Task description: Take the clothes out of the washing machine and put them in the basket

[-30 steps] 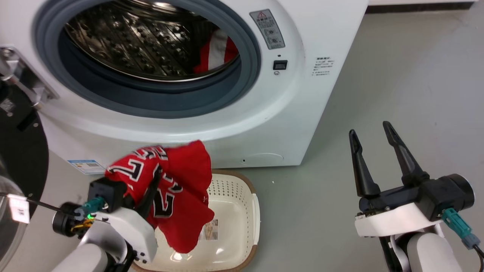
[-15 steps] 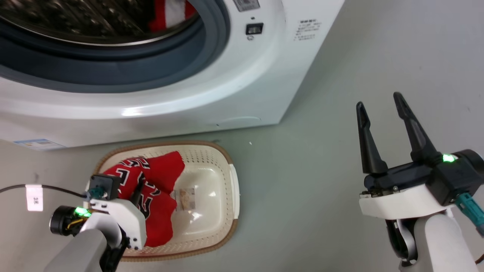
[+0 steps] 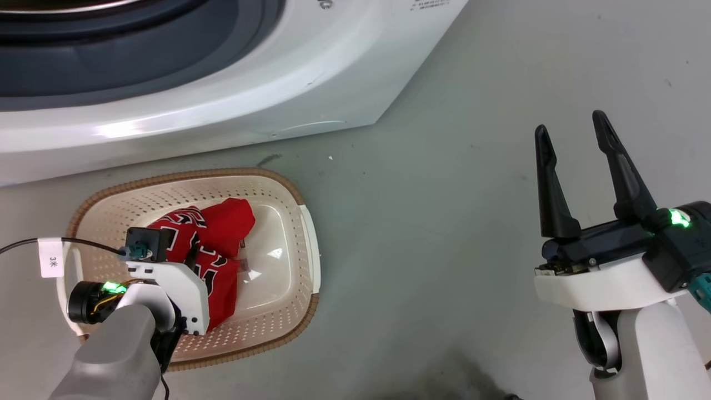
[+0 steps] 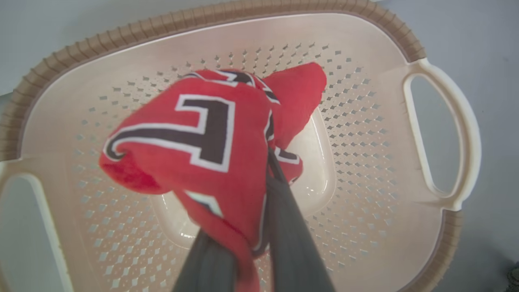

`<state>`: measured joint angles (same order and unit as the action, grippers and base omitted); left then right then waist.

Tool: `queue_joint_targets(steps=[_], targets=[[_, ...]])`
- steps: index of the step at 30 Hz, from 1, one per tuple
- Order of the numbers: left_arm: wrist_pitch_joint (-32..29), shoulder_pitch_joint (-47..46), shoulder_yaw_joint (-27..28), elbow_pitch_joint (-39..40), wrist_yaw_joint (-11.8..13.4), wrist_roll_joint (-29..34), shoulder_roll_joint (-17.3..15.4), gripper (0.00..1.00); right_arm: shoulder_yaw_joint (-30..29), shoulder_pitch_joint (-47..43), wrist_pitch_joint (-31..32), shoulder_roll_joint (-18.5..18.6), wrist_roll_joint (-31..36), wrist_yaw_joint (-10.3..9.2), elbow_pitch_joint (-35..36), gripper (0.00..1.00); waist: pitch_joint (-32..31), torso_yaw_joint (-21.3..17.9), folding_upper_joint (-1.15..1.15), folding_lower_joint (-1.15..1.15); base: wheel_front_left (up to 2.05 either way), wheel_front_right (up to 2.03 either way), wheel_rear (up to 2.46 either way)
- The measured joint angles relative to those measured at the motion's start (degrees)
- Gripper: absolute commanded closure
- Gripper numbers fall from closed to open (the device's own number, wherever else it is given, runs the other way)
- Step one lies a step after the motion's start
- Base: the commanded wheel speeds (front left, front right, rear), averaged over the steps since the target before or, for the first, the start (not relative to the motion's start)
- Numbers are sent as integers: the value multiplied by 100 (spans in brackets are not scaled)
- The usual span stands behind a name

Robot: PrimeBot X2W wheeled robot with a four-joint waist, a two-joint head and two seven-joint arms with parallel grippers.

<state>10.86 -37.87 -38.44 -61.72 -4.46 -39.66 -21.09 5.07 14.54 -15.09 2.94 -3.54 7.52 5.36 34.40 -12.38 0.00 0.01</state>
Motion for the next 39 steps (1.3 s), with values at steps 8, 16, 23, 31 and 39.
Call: queue_joint_targets(steps=[8,16,23,31,39], targets=[[133,-259,-74,-708,-119,-25,177,0,29,70,0,0,-20,0,3,0,173,-108,0,0,0,0,0],[344,-245,-70,-924,-162,-38,292,0,42,67,0,-1,5,0,-127,0,-68,-38,0,0,0,0,0],[404,-62,69,-832,-207,-137,385,0,48,41,0,-1,49,0,-214,0,-493,98,0,0,0,0,0],[420,396,749,286,22,-2,209,0,-33,-79,0,-2,69,0,-318,0,-980,309,0,-1,0,0,0],[420,896,1427,1630,325,553,58,0,-80,-182,0,-2,57,0,-372,0,-1300,415,0,-1,0,0,0]])
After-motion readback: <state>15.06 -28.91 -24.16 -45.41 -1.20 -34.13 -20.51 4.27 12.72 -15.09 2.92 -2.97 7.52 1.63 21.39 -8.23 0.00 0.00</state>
